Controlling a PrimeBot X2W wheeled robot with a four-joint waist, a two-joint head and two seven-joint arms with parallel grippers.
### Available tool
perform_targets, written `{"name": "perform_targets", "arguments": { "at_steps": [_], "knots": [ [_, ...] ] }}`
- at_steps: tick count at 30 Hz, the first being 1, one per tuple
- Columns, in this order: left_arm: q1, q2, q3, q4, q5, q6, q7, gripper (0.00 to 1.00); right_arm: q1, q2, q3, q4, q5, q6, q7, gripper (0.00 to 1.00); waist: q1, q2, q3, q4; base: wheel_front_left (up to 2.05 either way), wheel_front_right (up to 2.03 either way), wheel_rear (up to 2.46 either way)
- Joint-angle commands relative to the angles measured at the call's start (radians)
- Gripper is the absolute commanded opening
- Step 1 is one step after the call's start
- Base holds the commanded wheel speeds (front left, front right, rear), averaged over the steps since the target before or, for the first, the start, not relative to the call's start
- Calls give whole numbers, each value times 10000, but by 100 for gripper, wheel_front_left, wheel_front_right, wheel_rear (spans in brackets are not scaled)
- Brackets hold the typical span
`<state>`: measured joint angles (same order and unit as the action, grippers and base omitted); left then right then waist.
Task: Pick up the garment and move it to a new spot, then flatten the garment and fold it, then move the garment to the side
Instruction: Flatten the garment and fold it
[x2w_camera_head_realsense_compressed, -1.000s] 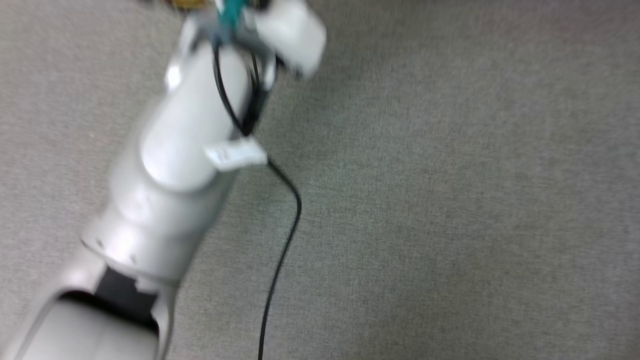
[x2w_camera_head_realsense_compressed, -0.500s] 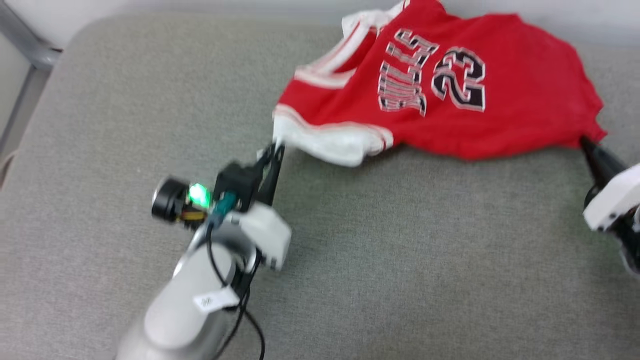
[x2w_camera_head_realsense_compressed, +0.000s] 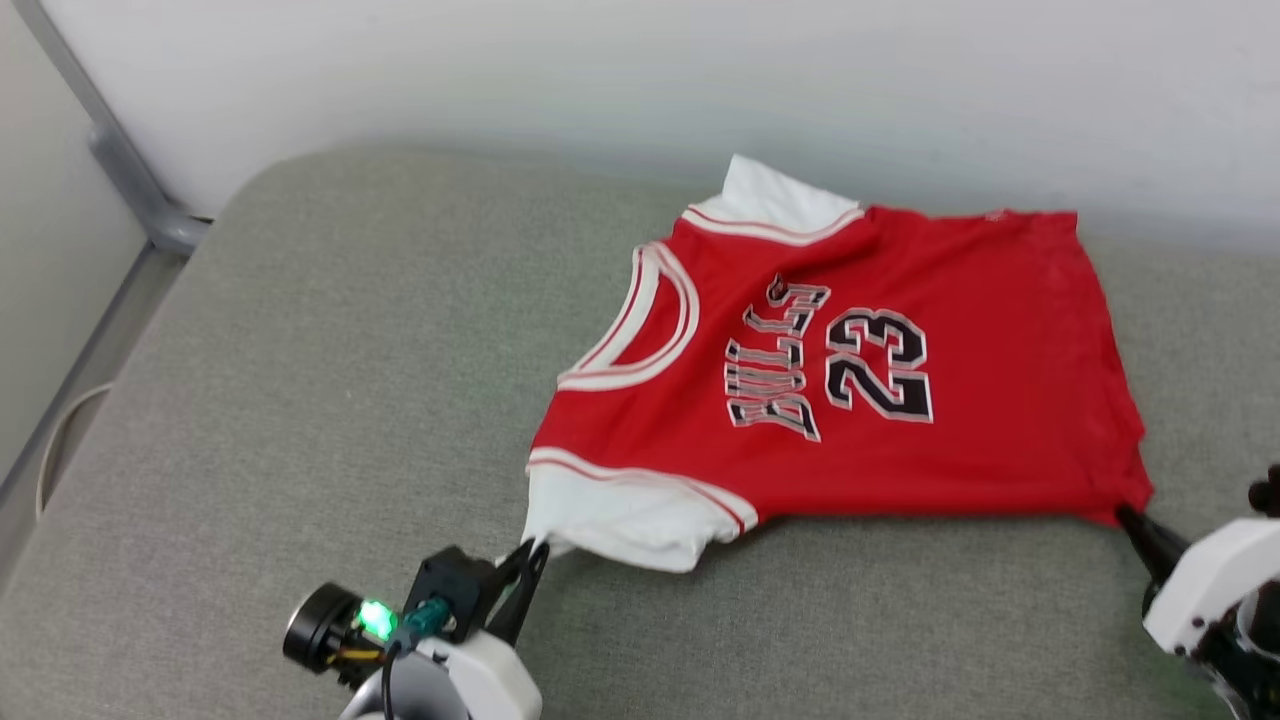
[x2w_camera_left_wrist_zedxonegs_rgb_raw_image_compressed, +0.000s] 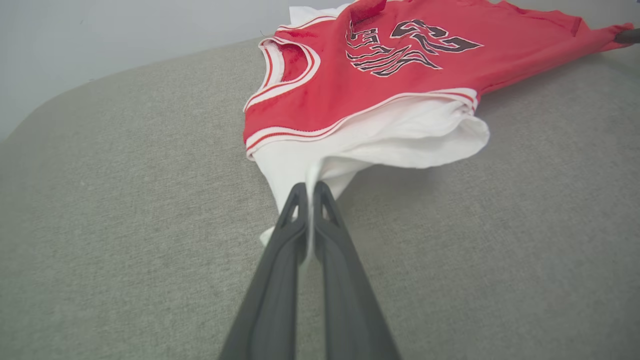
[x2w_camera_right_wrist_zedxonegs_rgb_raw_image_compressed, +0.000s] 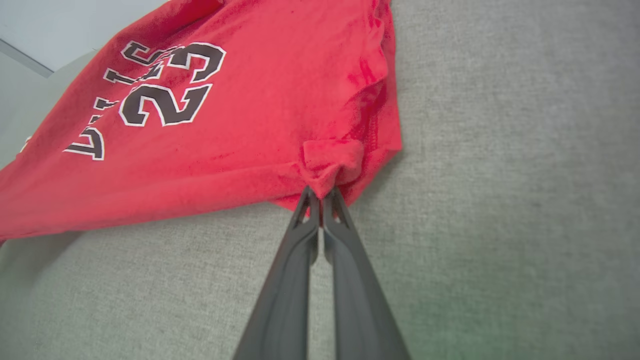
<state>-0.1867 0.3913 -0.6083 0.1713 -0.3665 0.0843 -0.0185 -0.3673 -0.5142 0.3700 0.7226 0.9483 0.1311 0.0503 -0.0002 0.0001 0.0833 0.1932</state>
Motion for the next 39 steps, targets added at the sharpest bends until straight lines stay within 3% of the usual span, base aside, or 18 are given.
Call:
{"name": "perform_targets", "arguments": {
  "at_steps": [1, 7, 12, 20, 29, 39],
  "knots": [
    [168, 89, 5, -68, -55, 11, 59, 0, 225, -106, 0, 11, 60, -8, 51, 0, 2, -1, -269, 38, 0, 0, 0],
    [1621, 665, -105, -1004, -862, -291, 567, 0, 1612, -695, 175, -718, 537, -10, 1039, 0, 2, -1, -1151, -98, 0, 0, 0],
    [2810, 1214, -131, -1817, -1262, -202, 788, 0, 2921, -1216, -149, -1950, 848, -11, 1688, 0, 2, -1, -1508, -346, 0, 0, 0],
    [3883, 1681, -347, -2638, -1435, -103, 991, 0, 4464, -1424, -1125, -3295, 767, -11, 2614, 0, 2, -1, -1663, -703, 0, 0, 0],
    [3657, 1921, -160, -3388, -1108, 224, 924, 0, 5727, -810, -2855, -5385, -183, -10, 4069, 0, 2, -1, -1433, -914, 0, 0, 0],
    [1900, 1718, 45, -3486, -730, 149, 1383, 0, 4766, 131, -4450, -6838, -1706, -10, 5850, 0, 2, -1, -614, -970, 0, 0, 0]
  ]
}}
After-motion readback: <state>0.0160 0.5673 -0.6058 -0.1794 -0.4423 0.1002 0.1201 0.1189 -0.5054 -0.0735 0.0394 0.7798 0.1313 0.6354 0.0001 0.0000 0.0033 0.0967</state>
